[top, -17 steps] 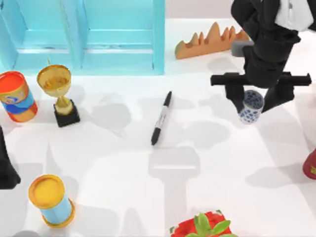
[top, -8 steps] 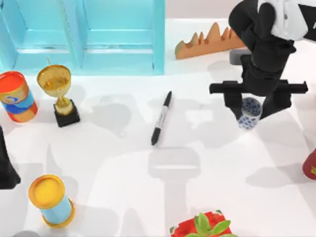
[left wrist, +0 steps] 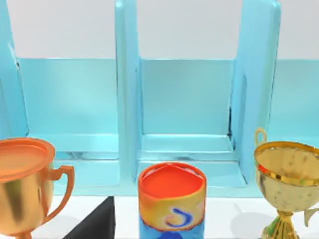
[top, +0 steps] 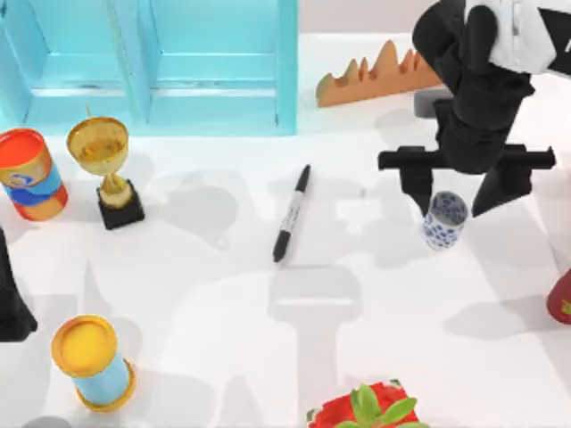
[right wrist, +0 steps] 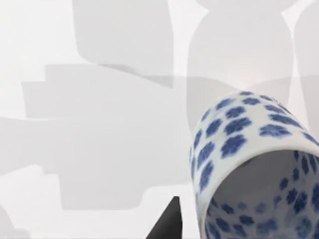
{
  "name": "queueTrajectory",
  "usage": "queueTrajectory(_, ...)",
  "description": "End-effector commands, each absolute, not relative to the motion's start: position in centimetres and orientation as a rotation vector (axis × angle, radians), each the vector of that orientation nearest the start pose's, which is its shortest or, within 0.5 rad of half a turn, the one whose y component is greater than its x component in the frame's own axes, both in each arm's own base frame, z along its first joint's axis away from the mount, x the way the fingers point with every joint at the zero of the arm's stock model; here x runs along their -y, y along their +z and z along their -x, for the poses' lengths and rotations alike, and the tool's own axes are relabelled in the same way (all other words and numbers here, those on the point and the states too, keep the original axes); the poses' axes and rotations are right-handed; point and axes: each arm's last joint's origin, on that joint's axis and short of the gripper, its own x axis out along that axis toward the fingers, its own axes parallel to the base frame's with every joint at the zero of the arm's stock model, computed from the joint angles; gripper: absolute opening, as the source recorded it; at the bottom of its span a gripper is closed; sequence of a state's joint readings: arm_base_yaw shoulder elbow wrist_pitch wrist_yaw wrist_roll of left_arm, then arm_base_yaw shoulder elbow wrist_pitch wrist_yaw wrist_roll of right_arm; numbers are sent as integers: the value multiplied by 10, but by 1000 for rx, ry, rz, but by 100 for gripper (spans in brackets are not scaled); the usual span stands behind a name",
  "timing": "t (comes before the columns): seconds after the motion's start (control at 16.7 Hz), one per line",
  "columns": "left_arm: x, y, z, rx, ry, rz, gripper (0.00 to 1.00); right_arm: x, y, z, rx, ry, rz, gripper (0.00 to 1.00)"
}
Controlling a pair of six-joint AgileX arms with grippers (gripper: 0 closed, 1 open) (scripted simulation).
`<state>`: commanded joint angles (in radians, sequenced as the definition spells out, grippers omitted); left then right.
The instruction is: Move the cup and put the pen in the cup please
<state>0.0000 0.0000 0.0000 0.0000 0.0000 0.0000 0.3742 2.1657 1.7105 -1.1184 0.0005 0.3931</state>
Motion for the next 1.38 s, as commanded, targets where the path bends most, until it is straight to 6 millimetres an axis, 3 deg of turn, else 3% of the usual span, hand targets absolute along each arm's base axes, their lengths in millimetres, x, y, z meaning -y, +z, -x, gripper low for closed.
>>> queueTrajectory(0.12,1,160,-106,0,0,0,100,-158,166,-389,-1574,-7,-9,98)
queueTrajectory(0.18,1,160,-106,0,0,0,100,-158,166,-389,-1574,-7,-9,100)
queueTrajectory(0.84,1,160,-106,0,0,0,100,-160,171,-392,-1581,-5,-4,100)
queueTrajectory(1.08,1,160,-106,0,0,0,100,-166,207,-400,-1594,1,8,100)
queueTrajectory(1.38,1,160,-106,0,0,0,100,-164,283,-399,-1576,1,-7,100)
